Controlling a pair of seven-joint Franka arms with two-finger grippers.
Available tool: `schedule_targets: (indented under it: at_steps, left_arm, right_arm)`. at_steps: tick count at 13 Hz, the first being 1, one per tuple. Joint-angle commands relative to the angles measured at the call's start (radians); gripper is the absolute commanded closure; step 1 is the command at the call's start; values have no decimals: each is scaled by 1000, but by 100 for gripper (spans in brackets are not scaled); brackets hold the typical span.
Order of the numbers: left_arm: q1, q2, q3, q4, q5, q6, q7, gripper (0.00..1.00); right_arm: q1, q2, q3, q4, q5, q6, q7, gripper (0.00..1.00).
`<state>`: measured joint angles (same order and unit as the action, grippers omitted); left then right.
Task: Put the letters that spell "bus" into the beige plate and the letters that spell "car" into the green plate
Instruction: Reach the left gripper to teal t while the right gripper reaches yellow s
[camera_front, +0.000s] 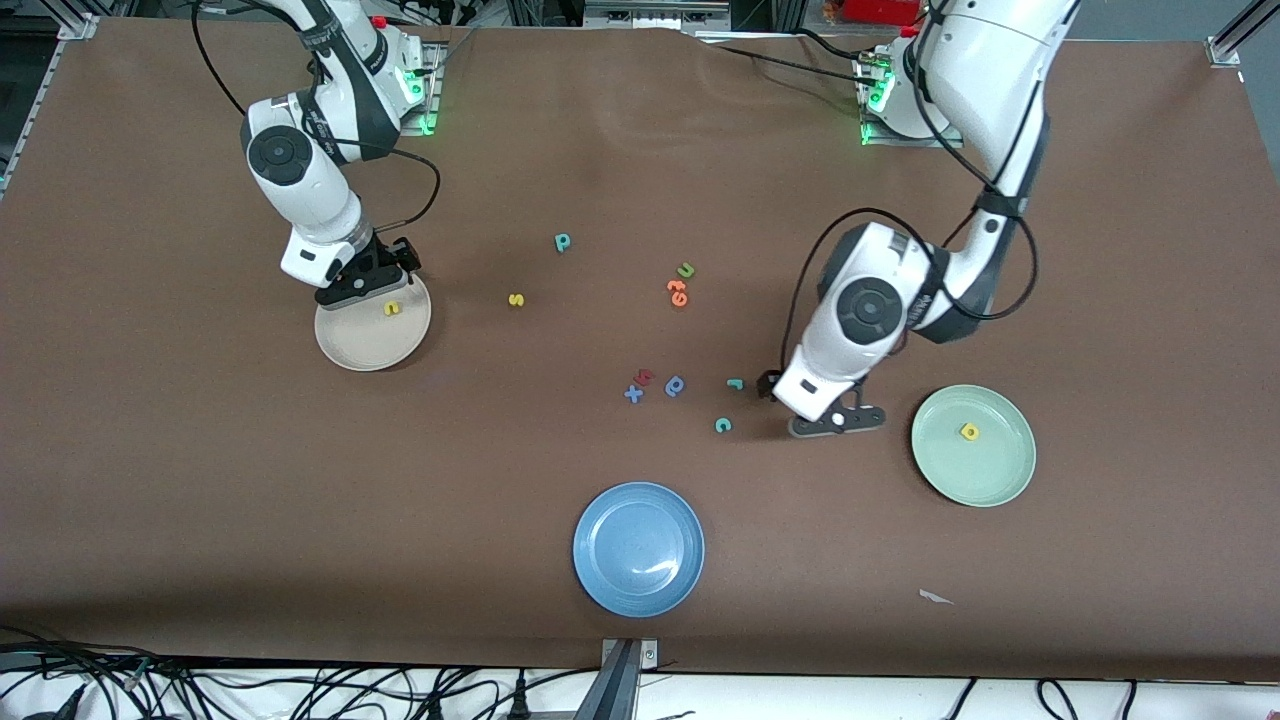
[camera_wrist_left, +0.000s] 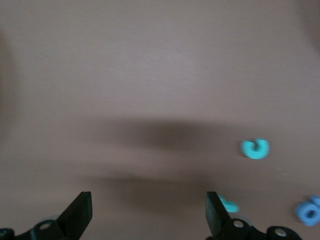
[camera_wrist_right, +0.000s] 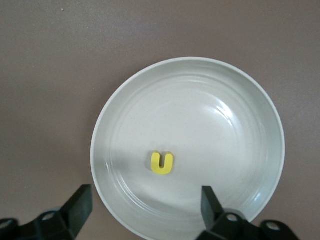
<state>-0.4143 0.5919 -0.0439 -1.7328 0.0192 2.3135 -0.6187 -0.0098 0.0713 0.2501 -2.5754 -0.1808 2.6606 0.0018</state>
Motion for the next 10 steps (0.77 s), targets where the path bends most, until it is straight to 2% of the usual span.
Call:
schedule_targets:
  at_steps: [1, 3, 4, 7, 10]
  left_arm:
    - [-59, 67, 7, 16, -12, 93, -71, 0]
    - [-98, 103, 9, 27, -4, 136, -122, 0]
    - [-100, 109, 9, 32, -4, 136, -124, 0]
    - [-101, 117, 9, 29, 2, 138, -116, 4]
    - [-101, 118, 7, 27, 1, 138, -111, 24]
  right_arm:
    - [2, 50, 79, 58, 1, -11, 97, 0]
    - [7, 123, 177, 131, 0, -16, 313, 0]
    - [8, 166, 207, 167, -3, -14, 363, 0]
    - [73, 266, 212, 269, -12, -14, 432, 0]
    - [119, 369, 199, 365, -61, -13, 498, 0]
